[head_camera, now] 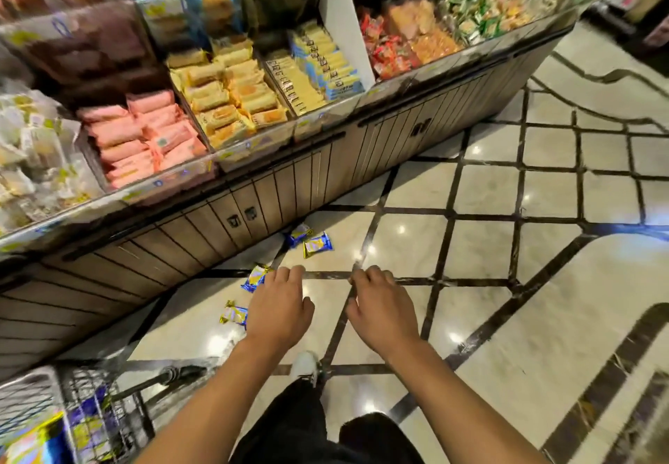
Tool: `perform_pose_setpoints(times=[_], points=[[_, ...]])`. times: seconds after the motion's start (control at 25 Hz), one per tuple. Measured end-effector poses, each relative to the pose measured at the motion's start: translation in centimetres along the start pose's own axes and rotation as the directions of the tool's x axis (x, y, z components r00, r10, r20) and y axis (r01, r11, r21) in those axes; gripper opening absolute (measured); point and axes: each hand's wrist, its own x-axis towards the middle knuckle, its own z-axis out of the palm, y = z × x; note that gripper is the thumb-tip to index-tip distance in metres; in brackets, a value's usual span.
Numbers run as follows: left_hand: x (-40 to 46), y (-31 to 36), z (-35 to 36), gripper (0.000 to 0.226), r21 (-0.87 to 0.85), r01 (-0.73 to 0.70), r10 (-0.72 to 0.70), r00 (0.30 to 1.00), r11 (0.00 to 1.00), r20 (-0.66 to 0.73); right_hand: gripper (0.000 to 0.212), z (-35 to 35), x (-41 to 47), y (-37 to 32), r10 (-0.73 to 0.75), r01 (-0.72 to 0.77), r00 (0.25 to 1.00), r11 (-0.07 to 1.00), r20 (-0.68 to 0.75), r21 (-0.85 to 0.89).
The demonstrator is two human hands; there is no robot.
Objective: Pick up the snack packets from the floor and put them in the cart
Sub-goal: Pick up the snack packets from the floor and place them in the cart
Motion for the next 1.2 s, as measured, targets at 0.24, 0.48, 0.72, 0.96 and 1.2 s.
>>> perform_pose_setpoints(times=[0.24, 0.48, 0.72, 0.96, 1.2], points=[[10.3, 3.8, -2.6, 0.042, 0.085, -0.016, 0.016, 1.0, 0.996, 0.003, 0.034, -5.0, 8.5, 5.7, -0.03, 0.03, 0.999, 1.0, -0.035, -0.001], [17.9, 10.1, -1.9, 0.05, 0.077, 0.135, -0.136, 0.991, 0.988, 0.007, 0.042, -6.6, 17.5, 13.4, -0.174, 0.174, 0.985, 0.985, 0.012, 0.018], [21.7, 16.8, -2.2, 0.058, 0.015, 0.407, -0.407, 0.913, 0.913, -0.021, 0.04, -8.2, 24.4, 18.8, -0.455, 0.457, 0.888, 0.889, 0.06, -0.022], [25.7, 17.9, -3.4, 0.055, -0.044, 0.579, -0.58, 0.813, 0.814, -0.052, 0.038, -9.7, 31.6, 19.1, -0.651, 0.66, 0.748, 0.749, 0.129, -0.05], [29.2, 14.0, -2.7, 0.048, -0.18, 0.749, -0.765, 0.643, 0.637, -0.032, 0.04, -8.4, 39.8, 14.8, -0.79, 0.824, 0.566, 0.555, 0.237, -0.116]])
